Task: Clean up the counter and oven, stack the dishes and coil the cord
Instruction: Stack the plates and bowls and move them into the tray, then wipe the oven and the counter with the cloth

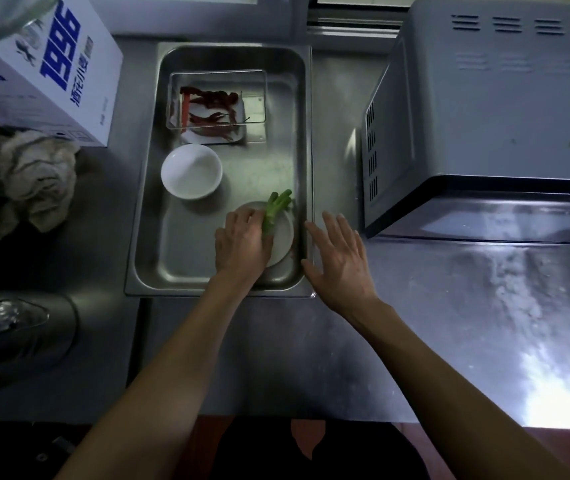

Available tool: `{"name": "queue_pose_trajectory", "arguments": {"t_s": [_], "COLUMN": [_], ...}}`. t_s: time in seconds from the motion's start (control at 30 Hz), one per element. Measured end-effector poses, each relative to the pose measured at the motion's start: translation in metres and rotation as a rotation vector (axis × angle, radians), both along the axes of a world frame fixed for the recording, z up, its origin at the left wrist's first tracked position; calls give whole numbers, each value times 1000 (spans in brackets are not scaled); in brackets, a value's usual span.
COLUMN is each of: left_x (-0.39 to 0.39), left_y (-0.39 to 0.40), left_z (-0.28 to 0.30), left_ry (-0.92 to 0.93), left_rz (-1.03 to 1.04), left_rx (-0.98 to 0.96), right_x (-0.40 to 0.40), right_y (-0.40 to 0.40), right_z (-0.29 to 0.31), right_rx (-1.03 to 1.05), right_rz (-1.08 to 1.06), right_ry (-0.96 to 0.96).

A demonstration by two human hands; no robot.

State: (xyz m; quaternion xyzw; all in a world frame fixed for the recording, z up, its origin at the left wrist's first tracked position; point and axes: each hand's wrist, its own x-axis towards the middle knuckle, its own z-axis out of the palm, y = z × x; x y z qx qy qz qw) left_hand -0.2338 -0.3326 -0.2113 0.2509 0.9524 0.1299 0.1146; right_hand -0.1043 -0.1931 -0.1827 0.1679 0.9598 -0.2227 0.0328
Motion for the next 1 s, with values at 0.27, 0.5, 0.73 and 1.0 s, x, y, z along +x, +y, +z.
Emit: {"name": "queue_pose_trajectory", "arguments": {"t_s": [0.27, 0.5, 0.73, 1.0], "left_x": [61, 119, 158, 189], "left_y": [13, 17, 37, 64], "left_z": [38, 61, 78, 73], "left_ry": [86, 97, 38, 38], "left_rz": [-60, -52, -108, -338], "left_rx": [5, 45, 116, 168], "right_x": [22, 60, 109, 194], "right_y": [24, 55, 73, 89], "right_z": [13, 24, 38, 48], "right_rx": [-45, -81, -93, 12], "right_rz": [80, 147, 40, -192], "right_ry": [20, 14, 54, 43]}}
